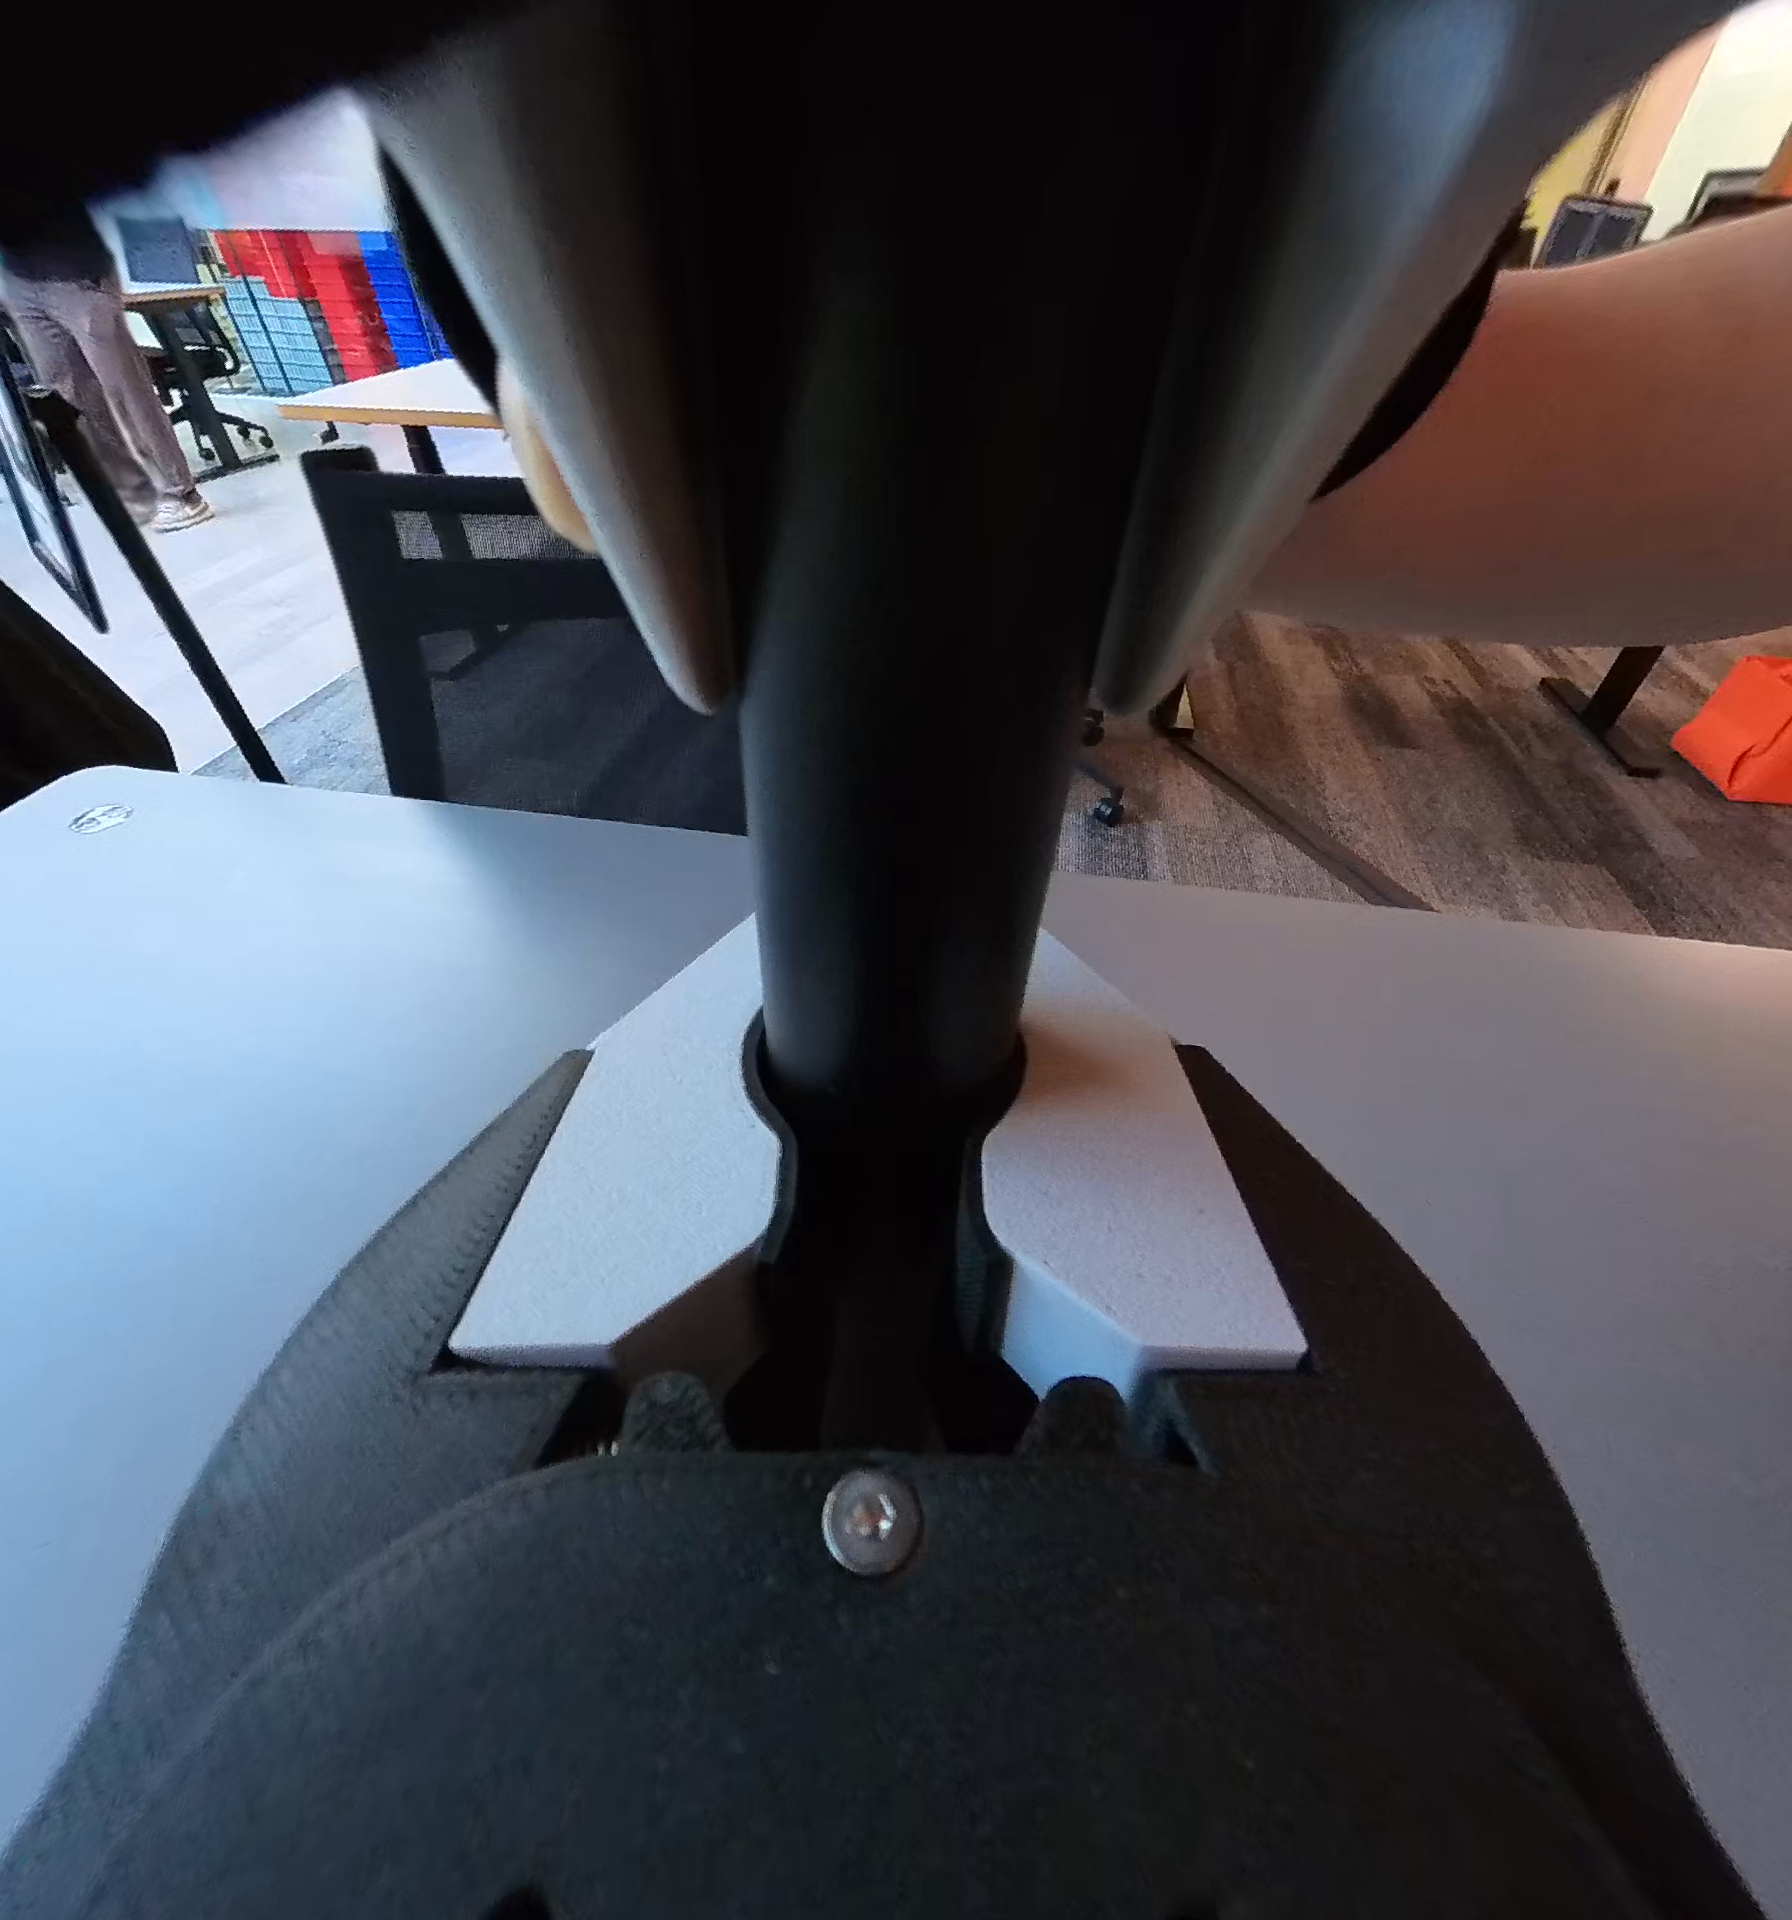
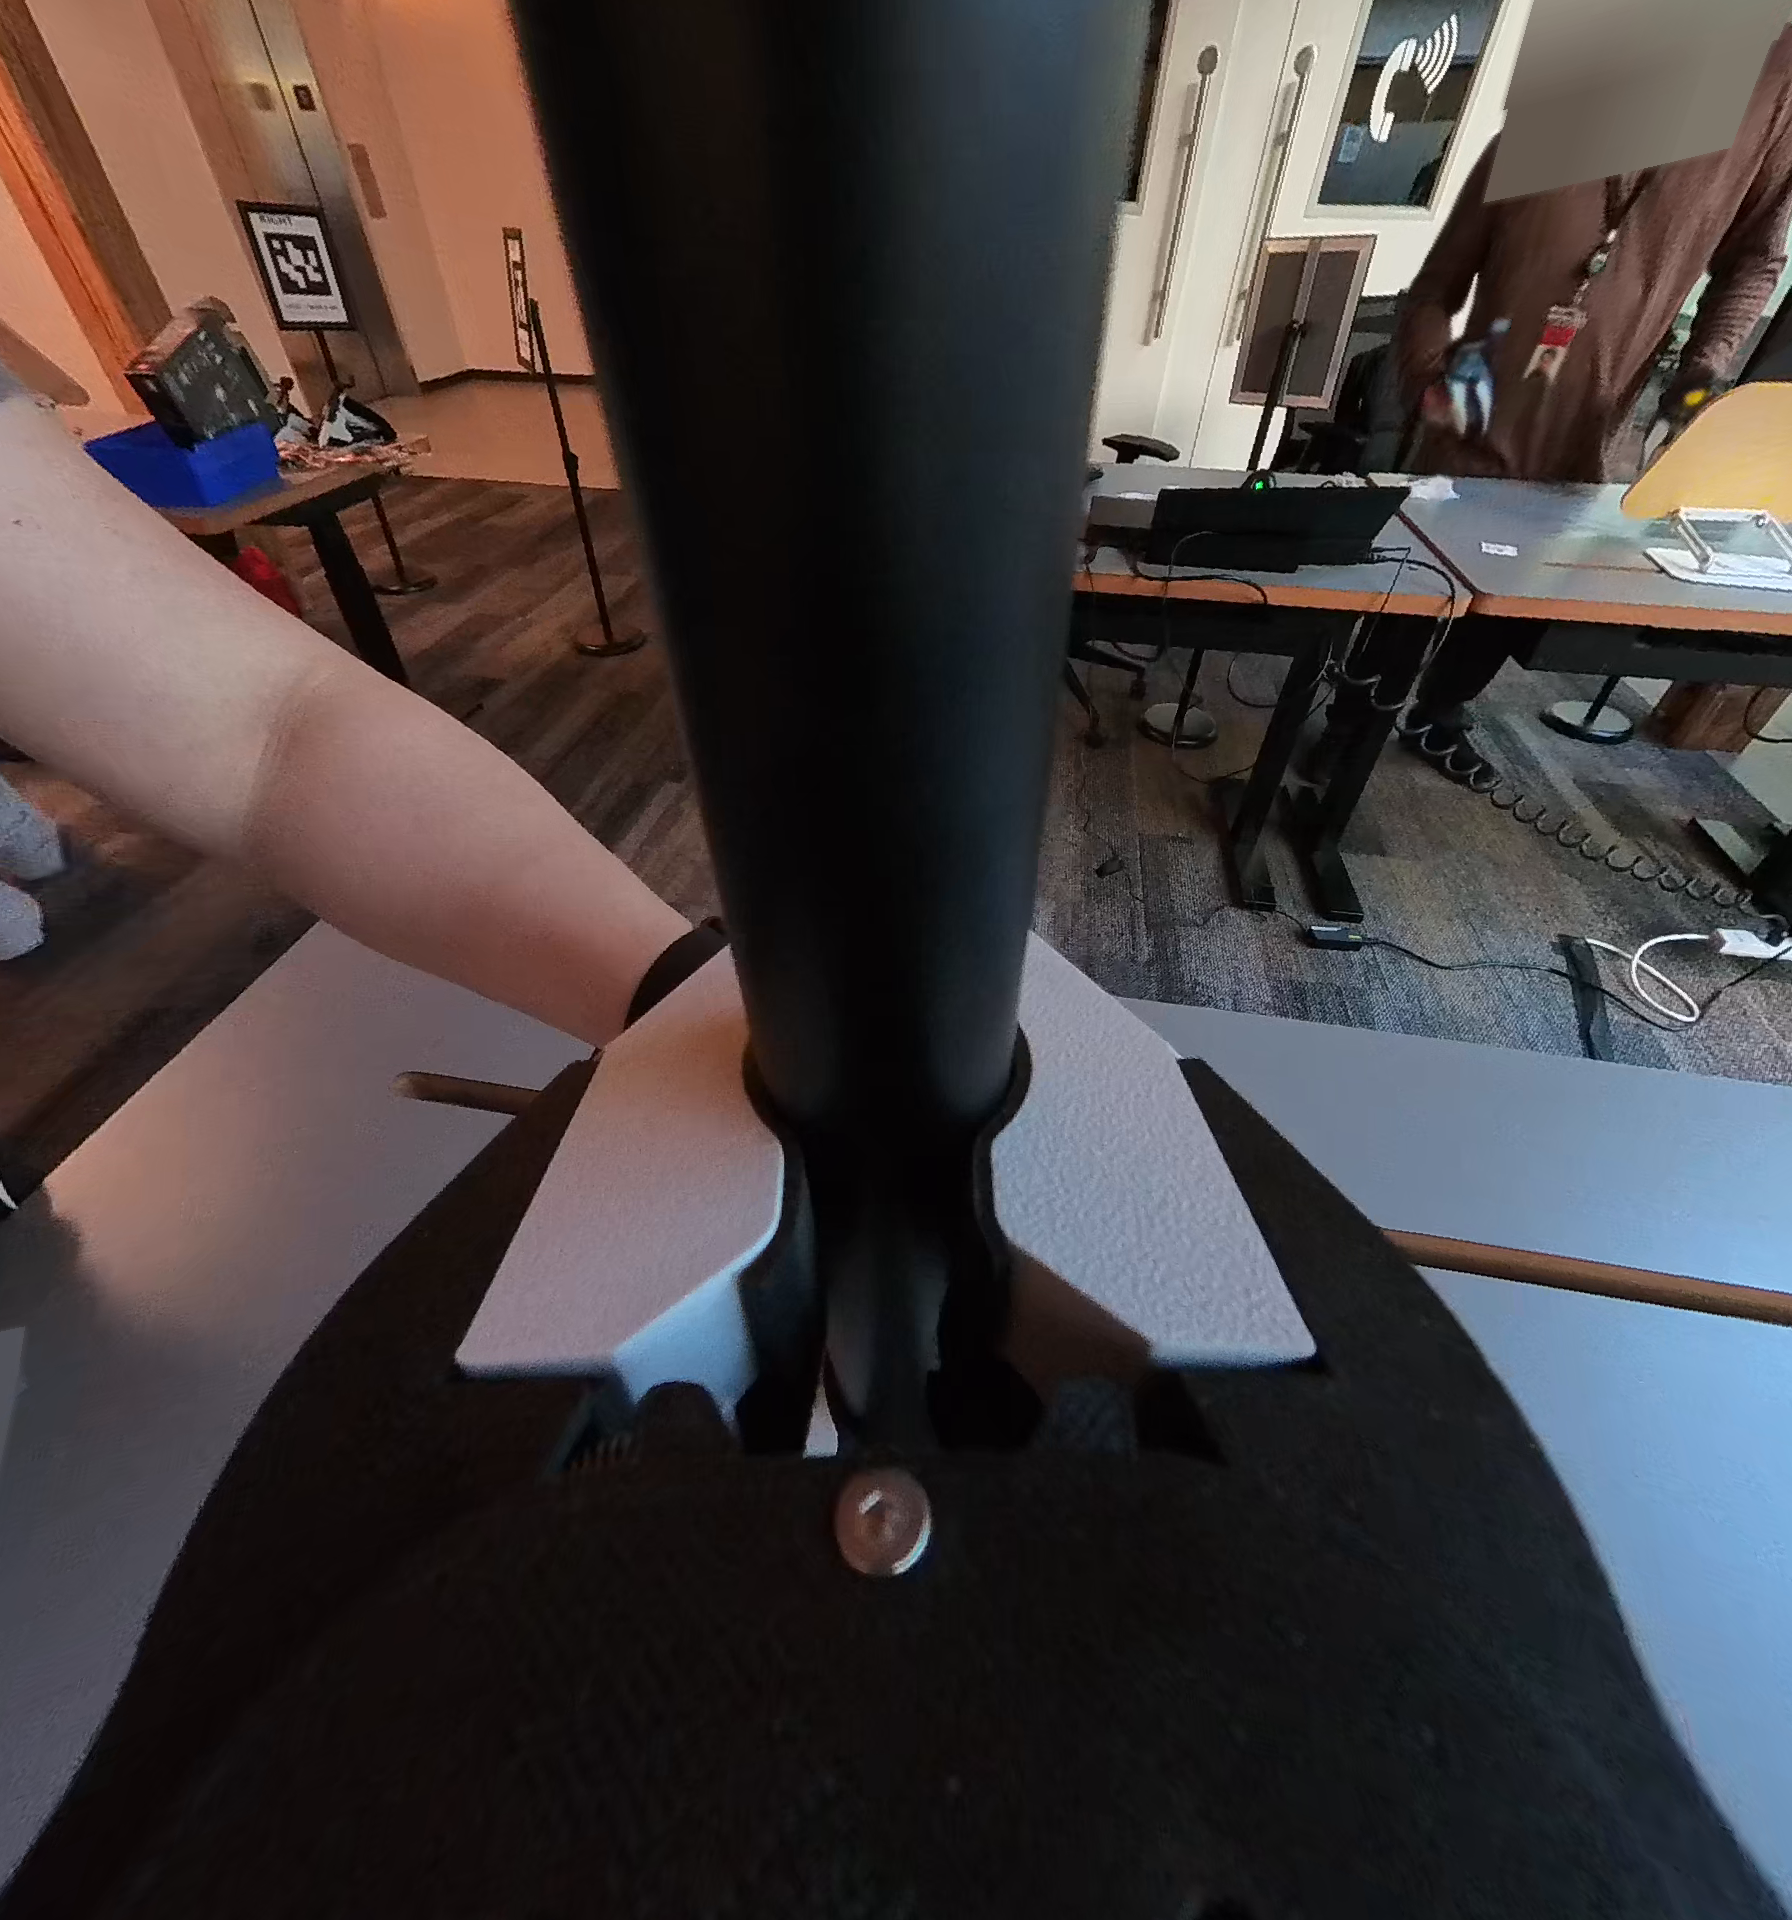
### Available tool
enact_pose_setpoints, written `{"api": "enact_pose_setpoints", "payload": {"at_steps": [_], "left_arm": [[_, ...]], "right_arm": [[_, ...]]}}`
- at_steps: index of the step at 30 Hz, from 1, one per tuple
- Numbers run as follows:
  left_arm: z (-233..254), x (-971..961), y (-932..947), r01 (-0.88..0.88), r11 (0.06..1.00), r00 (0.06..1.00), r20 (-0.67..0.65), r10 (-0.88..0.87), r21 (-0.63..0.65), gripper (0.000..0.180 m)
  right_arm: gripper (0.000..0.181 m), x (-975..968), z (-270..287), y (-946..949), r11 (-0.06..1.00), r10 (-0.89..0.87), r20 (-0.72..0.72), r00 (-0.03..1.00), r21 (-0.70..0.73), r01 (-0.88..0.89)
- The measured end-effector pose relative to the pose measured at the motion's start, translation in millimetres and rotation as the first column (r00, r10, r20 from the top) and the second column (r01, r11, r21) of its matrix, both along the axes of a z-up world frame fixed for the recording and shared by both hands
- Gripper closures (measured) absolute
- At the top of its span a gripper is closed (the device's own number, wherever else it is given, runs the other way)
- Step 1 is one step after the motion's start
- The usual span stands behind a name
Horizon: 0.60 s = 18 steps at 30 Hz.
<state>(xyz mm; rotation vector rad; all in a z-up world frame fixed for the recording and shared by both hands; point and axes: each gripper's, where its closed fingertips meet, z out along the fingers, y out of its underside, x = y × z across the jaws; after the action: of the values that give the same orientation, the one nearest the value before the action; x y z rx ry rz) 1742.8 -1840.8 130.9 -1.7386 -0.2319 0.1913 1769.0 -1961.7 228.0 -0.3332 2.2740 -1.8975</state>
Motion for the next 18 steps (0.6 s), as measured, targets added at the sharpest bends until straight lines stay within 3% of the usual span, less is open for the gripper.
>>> {"api": "enact_pose_setpoints", "payload": {"at_steps": [18], "left_arm": [[-1.6, -9.7, -3.7, -0.022, 0.999, 0.998, 0.052, 0.020, 0.044, 0.156]], "right_arm": [[0.159, -9.2, -2.9, -4.9, 1.000, -0.006, 0.033, 0.999, -0.014, 0.006]]}}
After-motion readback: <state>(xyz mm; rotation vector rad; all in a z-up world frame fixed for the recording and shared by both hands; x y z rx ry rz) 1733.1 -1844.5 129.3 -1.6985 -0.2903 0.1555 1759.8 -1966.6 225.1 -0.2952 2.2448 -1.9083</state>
